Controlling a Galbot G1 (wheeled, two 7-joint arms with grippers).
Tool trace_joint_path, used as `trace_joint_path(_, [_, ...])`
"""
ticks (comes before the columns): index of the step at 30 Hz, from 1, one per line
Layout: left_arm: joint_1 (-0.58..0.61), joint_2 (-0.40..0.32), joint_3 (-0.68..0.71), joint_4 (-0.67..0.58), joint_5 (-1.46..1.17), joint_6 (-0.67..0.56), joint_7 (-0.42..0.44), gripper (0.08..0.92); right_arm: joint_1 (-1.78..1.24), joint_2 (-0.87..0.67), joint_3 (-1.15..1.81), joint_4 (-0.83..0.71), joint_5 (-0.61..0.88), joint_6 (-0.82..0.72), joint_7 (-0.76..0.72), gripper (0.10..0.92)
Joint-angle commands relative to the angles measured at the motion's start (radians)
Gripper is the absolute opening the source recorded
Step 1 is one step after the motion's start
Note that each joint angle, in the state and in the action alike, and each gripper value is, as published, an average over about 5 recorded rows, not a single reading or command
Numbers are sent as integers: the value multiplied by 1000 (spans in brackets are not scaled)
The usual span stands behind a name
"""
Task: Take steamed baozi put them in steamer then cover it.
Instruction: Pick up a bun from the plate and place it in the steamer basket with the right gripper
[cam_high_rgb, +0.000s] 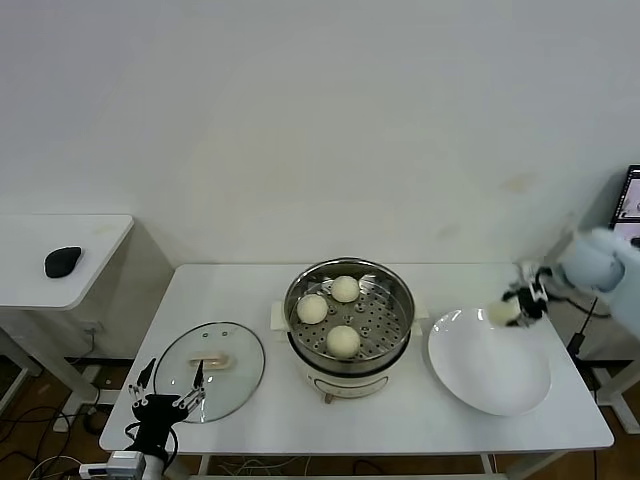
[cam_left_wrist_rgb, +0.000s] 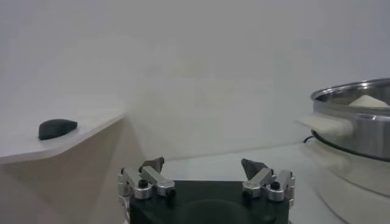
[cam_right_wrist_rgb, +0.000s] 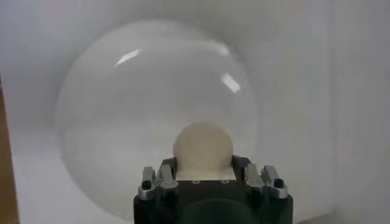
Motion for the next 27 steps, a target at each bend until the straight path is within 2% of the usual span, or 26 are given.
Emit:
trace_joint_path(1, [-4,3,3,-15,-11,2,1,823,656,134,-480,171,367,-115,38,574])
trace_joint_path(6, [-10,0,1,-19,-13,2,0,823,681,272,-551,205,499,-202,108,577])
trace_joint_path(12, [-12,-11,-1,-23,-11,3,-1,823,554,378,-529,197,577,-306,179,577])
trace_joint_path(27, [-15,-20,-11,-17,-13,3,-1,823,335,471,-509,102,571,-427,286,581])
